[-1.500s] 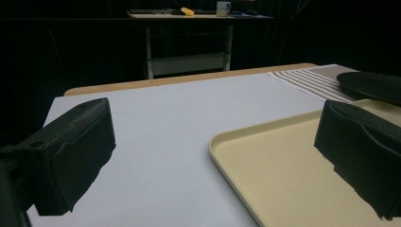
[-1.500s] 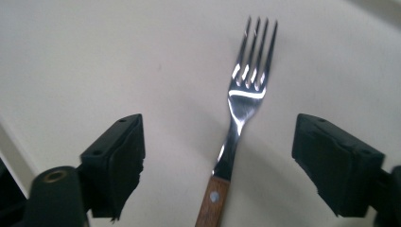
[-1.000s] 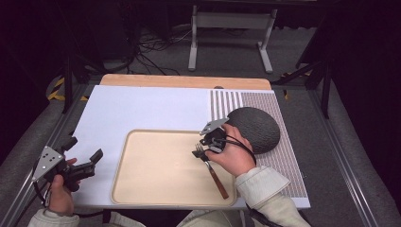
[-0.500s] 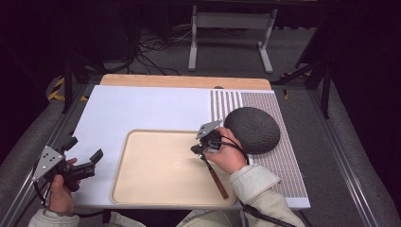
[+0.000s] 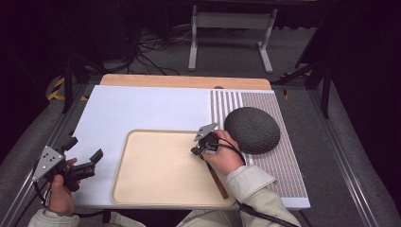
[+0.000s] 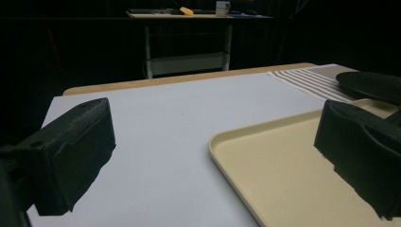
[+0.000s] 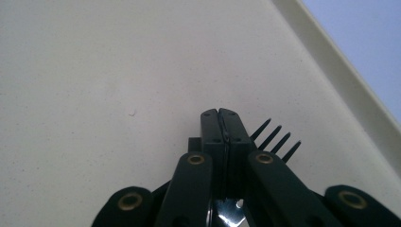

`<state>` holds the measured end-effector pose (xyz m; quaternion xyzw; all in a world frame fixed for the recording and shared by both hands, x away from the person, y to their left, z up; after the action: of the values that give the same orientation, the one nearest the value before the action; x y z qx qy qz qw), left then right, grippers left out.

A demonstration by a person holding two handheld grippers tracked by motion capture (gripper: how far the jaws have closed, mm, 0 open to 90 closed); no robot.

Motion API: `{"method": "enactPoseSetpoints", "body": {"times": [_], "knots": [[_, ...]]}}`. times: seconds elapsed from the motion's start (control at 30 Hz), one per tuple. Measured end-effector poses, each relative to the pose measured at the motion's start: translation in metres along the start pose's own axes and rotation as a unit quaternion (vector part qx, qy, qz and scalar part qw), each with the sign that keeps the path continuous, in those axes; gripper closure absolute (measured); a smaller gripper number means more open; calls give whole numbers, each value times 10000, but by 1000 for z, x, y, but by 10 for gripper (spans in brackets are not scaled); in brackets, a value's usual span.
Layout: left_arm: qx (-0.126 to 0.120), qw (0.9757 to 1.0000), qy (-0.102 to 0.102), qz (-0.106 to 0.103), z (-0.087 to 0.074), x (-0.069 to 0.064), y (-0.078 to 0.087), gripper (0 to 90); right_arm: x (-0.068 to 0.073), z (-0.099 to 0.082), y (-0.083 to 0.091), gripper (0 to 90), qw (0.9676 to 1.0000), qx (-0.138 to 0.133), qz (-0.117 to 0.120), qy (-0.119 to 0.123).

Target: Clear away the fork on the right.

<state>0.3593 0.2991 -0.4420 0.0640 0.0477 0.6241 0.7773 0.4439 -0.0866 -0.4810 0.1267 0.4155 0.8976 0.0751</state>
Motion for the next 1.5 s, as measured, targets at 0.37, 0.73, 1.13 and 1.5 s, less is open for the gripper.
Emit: {"method": "enactPoseSetpoints", "body": {"times": [0.37,0.73,1.13,1.5], "knots": [[3,10000,4,0,0,0,0,1,-5,-4,4,900,9998,74,-173,-53],[4,10000,0,0,0,0,0,1,-14,-12,14,900,9989,97,-394,-236],[5,10000,1,0,0,0,0,1,-23,-22,25,900,9972,93,-609,-430],[-1,10000,20,3,0,0,0,2,-29,-33,37,900,9945,104,-841,-617]]}}
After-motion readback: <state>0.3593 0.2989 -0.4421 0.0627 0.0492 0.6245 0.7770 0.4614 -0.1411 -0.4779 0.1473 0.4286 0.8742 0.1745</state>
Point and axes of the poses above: each handheld gripper's, and its own axes: y roughly backward along the jaws, z roughly out of its top, x roughly to its left, the point moved 5 cm from there along -y, roughly forward along the jaws, and after that the axes turned 15 degrees about z, right-handed, at the moved point
